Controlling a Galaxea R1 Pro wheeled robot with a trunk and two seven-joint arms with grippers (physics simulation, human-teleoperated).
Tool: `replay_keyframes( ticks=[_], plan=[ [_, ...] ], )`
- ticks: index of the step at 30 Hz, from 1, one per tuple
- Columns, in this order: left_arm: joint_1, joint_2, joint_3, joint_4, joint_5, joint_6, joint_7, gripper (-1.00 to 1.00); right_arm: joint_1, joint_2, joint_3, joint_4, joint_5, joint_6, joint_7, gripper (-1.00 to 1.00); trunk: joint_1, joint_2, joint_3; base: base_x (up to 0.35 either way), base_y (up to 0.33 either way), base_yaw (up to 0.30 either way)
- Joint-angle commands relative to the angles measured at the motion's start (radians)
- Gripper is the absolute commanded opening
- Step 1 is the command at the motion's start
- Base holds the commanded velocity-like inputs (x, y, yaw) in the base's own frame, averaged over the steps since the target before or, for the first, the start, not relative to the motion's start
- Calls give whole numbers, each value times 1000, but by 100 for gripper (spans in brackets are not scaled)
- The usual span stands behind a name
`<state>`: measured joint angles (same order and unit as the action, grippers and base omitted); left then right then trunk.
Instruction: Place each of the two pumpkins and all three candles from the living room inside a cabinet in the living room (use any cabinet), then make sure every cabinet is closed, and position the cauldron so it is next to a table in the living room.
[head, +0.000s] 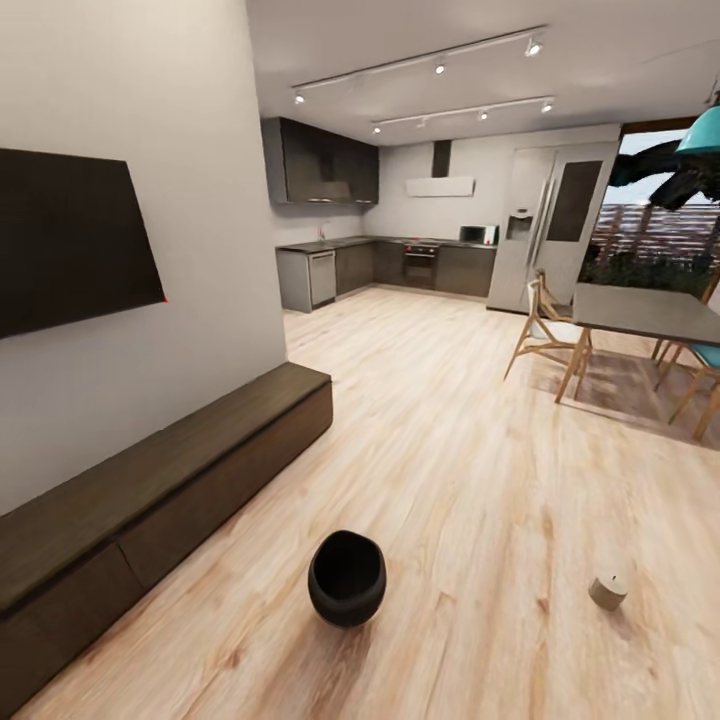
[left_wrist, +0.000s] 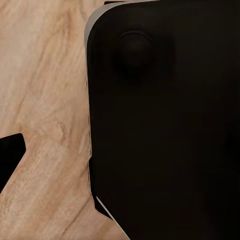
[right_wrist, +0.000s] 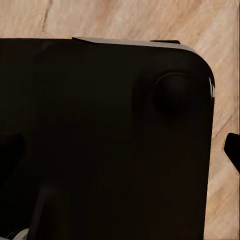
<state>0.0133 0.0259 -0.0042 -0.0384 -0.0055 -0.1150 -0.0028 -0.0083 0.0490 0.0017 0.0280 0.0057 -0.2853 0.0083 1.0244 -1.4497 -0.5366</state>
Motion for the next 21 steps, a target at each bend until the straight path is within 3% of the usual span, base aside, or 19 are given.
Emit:
replay_keyframes(
  ticks=[1, 8, 12, 21],
  plan=[
    [1, 0, 0, -1, -1, -2, 0, 100, -1, 0, 0, 3, 0, -6, 1, 100, 1, 0, -1, 293, -181, 49],
    [1, 0, 0, -1, -1, -2, 0, 100, -1, 0, 0, 3, 0, -6, 1, 100, 1, 0, -1, 286, -208, 27],
    [1, 0, 0, -1, -1, -2, 0, 100, -1, 0, 0, 3, 0, -5, 1, 100, 1, 0, -1, 265, -219, 225],
    [1, -3, 4, -1, 7, -13, 0, 100, -1, -1, 0, 3, 0, -5, 1, 100, 1, 0, -1, 163, -33, 57]
  ],
)
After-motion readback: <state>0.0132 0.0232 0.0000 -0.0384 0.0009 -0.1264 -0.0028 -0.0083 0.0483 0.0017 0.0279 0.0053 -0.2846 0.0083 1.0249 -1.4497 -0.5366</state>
